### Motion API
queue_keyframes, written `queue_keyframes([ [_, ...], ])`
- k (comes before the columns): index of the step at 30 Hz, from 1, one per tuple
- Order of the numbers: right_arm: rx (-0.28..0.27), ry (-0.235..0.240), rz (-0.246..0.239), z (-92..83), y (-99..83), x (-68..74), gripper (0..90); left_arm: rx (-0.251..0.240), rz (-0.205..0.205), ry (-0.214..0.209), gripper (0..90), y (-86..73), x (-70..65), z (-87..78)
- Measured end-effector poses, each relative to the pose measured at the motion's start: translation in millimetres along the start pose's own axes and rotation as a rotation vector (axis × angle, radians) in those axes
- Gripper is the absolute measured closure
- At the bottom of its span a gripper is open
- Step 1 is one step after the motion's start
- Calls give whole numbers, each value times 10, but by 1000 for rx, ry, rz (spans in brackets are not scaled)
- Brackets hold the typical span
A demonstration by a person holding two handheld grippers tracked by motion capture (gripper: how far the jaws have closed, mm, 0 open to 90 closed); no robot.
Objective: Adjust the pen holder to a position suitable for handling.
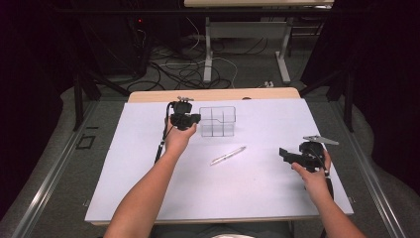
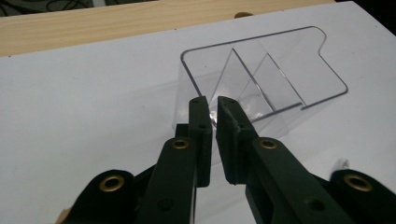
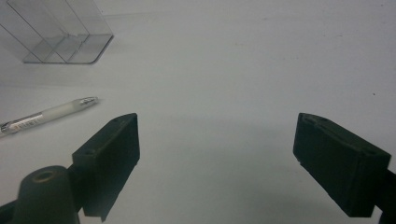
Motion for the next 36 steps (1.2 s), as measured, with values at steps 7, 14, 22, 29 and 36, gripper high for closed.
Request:
queue_keyframes([
  [7,3,0,-3,7,-4,5,143,-20,22,-47,752,-78,-60,-84],
  [14,4,-2,0,9,-7,8,143,-38,53,-103,639,-189,-169,-172],
  [22,6,1,-3,13,-10,11,144,-34,113,-112,508,-321,-246,-168],
  [29,11,6,-5,14,-15,16,145,2,154,-142,440,-449,-313,-144],
  [36,13,10,-10,23,-20,20,147,3,218,-176,457,-538,-454,-150],
])
Point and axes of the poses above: each handheld gripper's, and its own axes: z roughly forward along the jaws, y roughly out of its top, x roughly to its left, the point moved 6 cm from there along z, roughly forward along the jaws, and after that the axes turned 13 degrees about y, right-handed, at the moved point
